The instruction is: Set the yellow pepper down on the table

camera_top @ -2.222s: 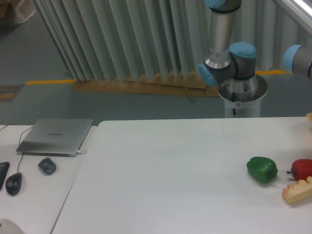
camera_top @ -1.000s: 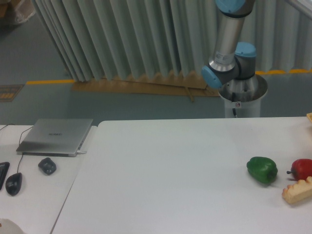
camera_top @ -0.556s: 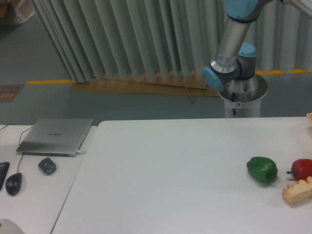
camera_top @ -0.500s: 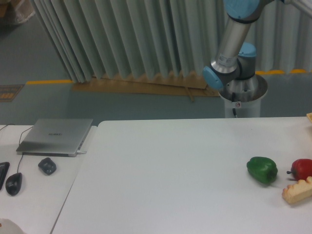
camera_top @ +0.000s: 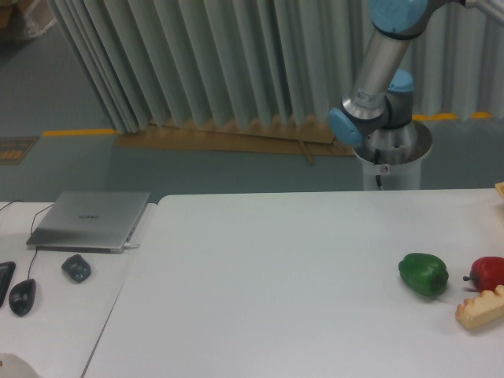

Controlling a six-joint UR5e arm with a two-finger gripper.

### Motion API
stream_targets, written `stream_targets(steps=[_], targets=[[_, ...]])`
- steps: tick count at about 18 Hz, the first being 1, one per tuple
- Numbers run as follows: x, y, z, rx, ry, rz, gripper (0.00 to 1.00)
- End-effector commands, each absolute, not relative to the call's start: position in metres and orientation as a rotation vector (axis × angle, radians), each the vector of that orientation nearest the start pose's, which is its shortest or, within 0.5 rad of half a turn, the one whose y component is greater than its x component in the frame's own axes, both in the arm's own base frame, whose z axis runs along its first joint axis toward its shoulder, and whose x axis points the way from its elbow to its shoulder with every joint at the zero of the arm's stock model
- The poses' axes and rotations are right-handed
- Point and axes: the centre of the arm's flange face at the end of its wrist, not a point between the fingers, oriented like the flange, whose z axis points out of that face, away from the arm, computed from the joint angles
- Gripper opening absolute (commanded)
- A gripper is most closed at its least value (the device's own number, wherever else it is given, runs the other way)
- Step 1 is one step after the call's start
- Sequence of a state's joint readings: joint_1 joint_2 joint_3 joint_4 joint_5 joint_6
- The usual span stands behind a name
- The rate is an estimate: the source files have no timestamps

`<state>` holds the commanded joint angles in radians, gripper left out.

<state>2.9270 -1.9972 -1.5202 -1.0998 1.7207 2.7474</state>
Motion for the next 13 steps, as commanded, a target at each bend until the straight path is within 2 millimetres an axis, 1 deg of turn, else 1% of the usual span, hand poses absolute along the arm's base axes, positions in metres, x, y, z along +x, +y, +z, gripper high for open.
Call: stream_targets(steps=[1,2,7,11,13], targets=[[-0.604,0.266,0.312,-2.549,2.154,-0.005,1.0],[-0.602,0.269,0.308,-2.542,2.161,-0.02,1.0],[-0.6,0.272,0.297,-2.526,2.12,-0.031,1.0],[-0.603,0.267,0.296,-2.516,2.107,-0.029,1.0],[-0.605,0.256,0.294,-2.501,2.063,-0.037,1.0]])
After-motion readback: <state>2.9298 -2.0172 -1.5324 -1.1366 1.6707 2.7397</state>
